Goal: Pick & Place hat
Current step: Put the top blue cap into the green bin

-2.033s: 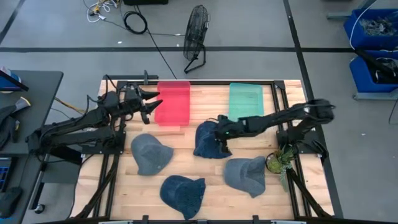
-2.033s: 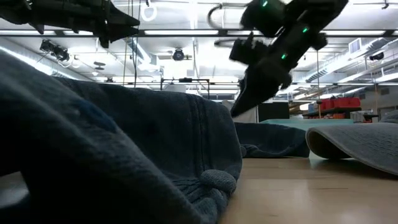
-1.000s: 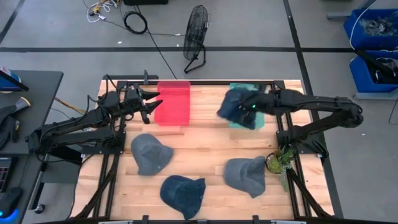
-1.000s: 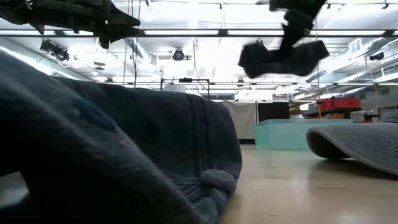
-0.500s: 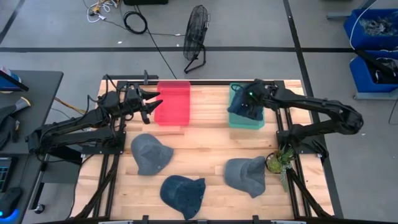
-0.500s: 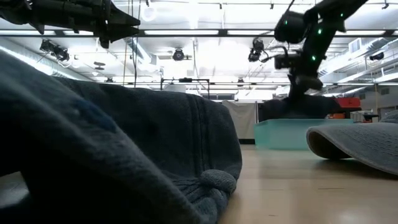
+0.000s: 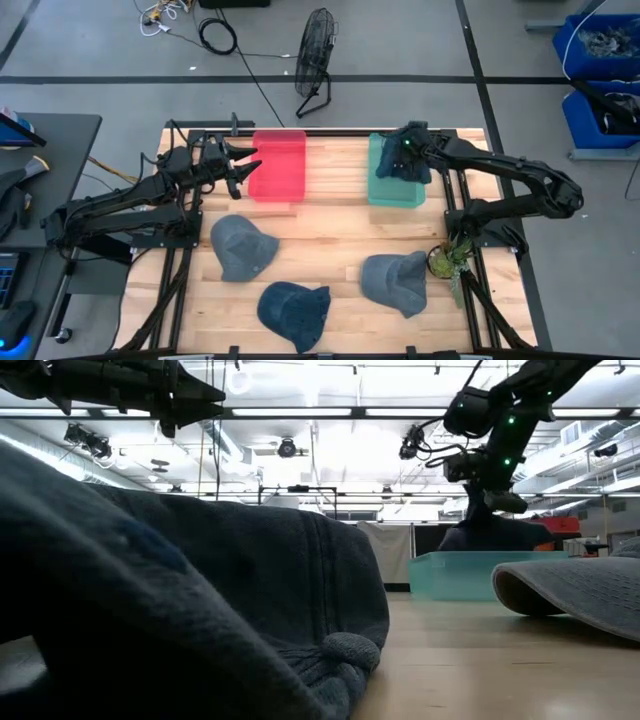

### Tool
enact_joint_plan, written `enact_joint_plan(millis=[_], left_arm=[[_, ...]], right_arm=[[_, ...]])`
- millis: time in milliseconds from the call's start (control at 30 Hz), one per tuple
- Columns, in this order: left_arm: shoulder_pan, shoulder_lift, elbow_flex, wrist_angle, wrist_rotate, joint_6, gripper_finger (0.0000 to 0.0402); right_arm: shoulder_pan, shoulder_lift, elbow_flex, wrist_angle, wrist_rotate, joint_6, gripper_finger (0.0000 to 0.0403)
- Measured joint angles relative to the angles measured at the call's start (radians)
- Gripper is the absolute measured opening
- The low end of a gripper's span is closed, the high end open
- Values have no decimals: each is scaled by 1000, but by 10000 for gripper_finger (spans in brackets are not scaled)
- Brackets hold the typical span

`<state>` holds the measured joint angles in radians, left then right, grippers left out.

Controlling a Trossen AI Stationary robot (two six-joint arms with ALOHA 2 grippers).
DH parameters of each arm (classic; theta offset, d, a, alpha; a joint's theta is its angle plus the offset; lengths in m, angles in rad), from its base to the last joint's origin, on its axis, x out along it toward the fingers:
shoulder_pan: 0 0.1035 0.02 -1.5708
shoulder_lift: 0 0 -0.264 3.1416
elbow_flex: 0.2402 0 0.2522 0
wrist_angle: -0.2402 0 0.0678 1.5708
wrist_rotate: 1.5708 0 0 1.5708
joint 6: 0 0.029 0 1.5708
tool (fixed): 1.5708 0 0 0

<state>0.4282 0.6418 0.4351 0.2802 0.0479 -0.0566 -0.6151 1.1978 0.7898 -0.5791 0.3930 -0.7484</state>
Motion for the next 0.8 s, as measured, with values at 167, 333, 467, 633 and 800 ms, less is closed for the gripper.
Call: enact_joint_plan(millis=[167,333,467,633,800], left_arm=[[0,0,0,0,0,0,183],[0,0,0,0,0,0,183],[0,0,0,0,0,0,183],[0,0,0,-1,0,0,183],[0,0,0,-2,0,-11,183]], right_arm=[[0,38,0,26,-149,-38,8],[0,119,0,115,-173,-39,10],[0,163,0,222,-157,-15,23],[0,178,0,253,-26,31,64],[3,178,1,210,37,30,113]])
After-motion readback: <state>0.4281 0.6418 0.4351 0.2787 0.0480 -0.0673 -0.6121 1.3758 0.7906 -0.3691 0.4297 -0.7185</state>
